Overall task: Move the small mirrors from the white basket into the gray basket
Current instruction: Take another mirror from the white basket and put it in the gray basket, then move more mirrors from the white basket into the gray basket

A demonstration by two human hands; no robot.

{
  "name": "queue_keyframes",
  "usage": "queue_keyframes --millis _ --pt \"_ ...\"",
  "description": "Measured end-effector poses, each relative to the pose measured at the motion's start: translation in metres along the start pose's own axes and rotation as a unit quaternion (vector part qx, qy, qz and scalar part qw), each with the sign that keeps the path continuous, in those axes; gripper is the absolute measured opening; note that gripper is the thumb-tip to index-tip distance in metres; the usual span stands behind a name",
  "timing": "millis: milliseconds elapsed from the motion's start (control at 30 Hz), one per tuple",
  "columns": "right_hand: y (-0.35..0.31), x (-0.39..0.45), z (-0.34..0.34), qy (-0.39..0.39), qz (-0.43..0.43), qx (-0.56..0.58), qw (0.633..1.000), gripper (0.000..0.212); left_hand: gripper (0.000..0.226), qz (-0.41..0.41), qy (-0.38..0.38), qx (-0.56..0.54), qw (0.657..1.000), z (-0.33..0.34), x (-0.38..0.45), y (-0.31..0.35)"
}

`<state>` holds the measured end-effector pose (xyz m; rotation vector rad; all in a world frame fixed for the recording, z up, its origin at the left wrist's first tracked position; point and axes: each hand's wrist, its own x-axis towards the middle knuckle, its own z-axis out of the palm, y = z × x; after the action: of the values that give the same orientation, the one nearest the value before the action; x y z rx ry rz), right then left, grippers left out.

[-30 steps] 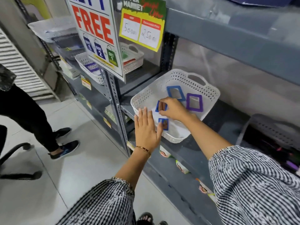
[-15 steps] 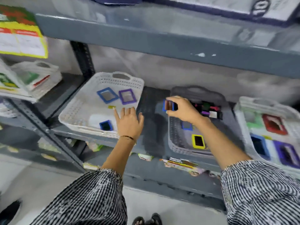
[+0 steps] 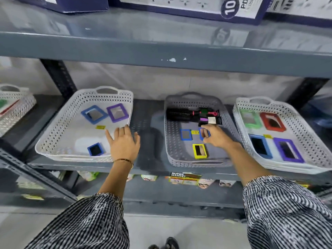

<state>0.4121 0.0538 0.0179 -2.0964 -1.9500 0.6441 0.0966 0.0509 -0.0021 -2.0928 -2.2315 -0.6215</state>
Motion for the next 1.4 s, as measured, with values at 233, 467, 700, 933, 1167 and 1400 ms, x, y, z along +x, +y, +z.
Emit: queue_keyframes --millis 233,467,700,933,1167,1400 --pt "0.003 0.007 0.001 -0.019 0.03 -0.008 0.999 0.038 0.044 0.007 -0.004 0.011 1.0 0.001 0.0 -0.002" --pt "0.003 0.008 0.003 -0.029 0.046 0.01 0.998 0.041 0.046 0.005 -0.016 0.02 1.0 0.003 0.002 -0.003" --pt "-0.014 0.013 -0.009 0.005 0.026 0.036 0.999 0.07 0.046 0.001 -0.013 0.0 1.0 0.0 0.001 -0.001" --pt "-0.106 0.028 -0.007 0.045 -0.145 0.017 0.988 0.052 0.052 -0.096 0.074 -0.077 0.99 -0.02 -0.002 -0.013" --pt "-0.223 0.036 0.038 -0.012 -0.309 0.059 0.949 0.042 0.059 -0.179 0.116 -0.046 0.976 -0.041 -0.025 -0.072" --pt "-0.299 0.047 0.1 -0.17 -0.357 -0.08 0.915 0.058 0.053 -0.208 0.083 0.008 0.975 -0.034 -0.041 -0.102"
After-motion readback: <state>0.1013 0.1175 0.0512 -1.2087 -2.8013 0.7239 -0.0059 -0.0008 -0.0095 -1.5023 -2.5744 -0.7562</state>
